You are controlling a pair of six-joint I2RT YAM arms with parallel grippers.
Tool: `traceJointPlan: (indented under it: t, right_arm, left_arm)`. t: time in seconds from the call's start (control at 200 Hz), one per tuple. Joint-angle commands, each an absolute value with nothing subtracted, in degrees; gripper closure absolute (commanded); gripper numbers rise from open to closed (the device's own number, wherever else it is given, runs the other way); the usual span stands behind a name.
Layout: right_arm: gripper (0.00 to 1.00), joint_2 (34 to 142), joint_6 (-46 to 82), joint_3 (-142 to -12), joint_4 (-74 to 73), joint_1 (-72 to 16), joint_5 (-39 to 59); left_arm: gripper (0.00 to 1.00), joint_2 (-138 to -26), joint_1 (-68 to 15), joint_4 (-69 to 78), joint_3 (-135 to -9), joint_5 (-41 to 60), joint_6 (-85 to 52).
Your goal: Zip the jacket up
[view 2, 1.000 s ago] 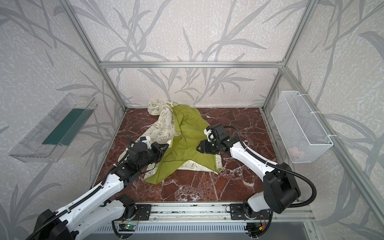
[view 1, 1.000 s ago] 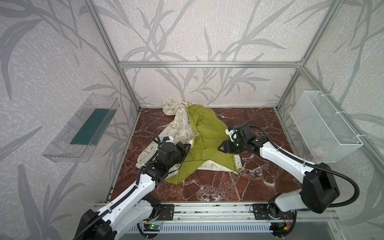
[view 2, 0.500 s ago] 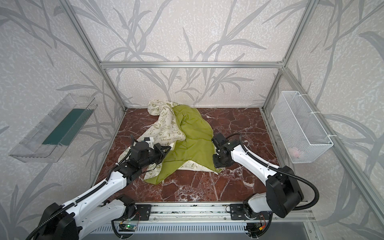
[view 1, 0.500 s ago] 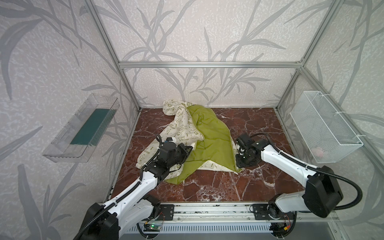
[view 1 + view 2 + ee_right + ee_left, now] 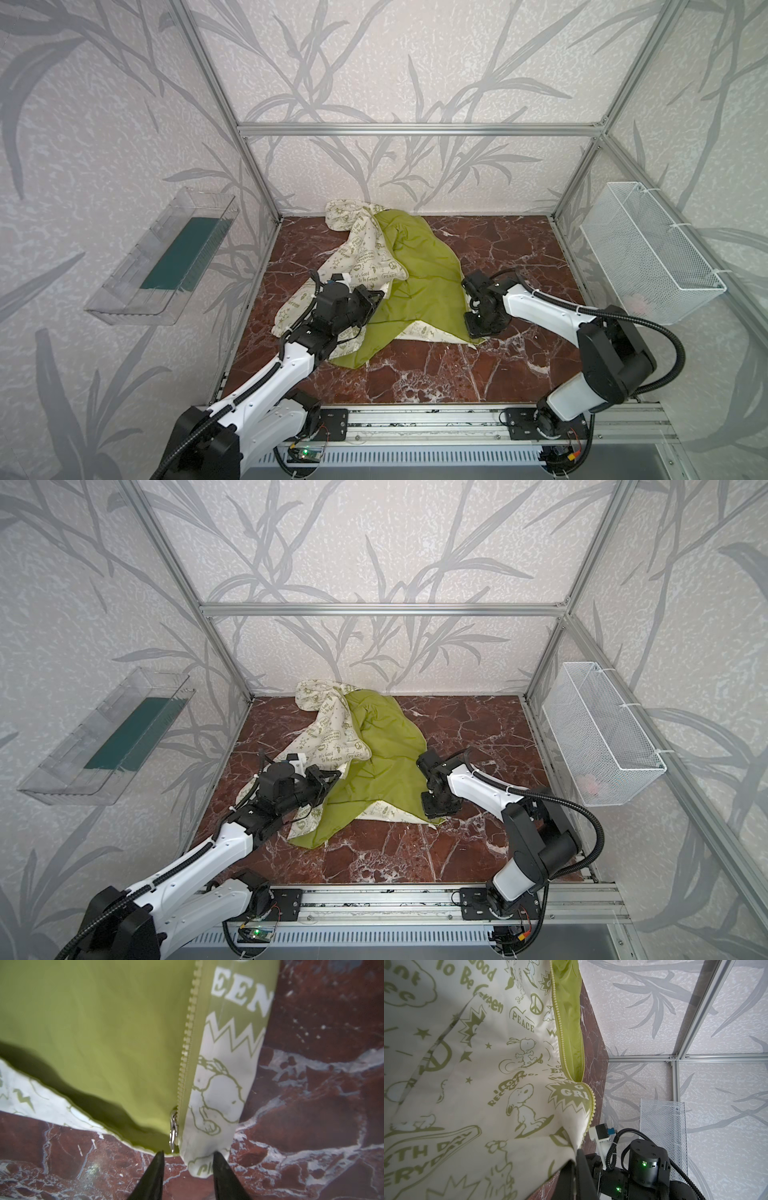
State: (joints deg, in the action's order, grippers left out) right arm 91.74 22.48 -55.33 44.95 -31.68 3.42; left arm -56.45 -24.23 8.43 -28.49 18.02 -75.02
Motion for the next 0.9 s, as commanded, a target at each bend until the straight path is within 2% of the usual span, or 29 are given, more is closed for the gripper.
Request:
traceJointPlan:
  t: [0.0,0.07,0.355,0.525,0.67,0.8,0.895]
  right_arm:
    - [0.60,93.43,22.06,-55.09,43.65,-31.92,2.77]
    - [0.64,94.18,22.03,-55.14,43.18,-31.92,2.97]
    - [1.00,94.40,22.32,-54.37,41.11,-31.91,4.83]
    - [1.00,92.53,22.93,-53.91,40.19,-31.92,6.42]
    - [1.00,86.79,23.43,-52.68,38.45,-31.82,10.66]
    - [1.00,78.07,25.93,-47.69,28.71,-31.94,13.07]
    - [1.00,71.03,29.62,-42.12,19.52,-32.05,10.82]
  left_arm:
    - [1.00,-56.65,-23.62,9.37,-28.08,18.88,-74.88]
    - [1.00,-56.49,-23.55,9.11,-28.13,18.89,-74.72]
    - [1.00,-56.57,-22.91,8.57,-28.52,19.40,-74.66]
    - [1.00,-57.18,-22.68,8.52,-29.49,20.20,-74.49]
    - [1.00,-60.95,-22.59,9.84,-32.96,22.61,-73.20]
    - [1.00,-64.93,-21.10,14.27,-35.83,26.01,-71.66]
    - [1.00,-66.74,-19.40,15.87,-38.64,29.10,-69.78]
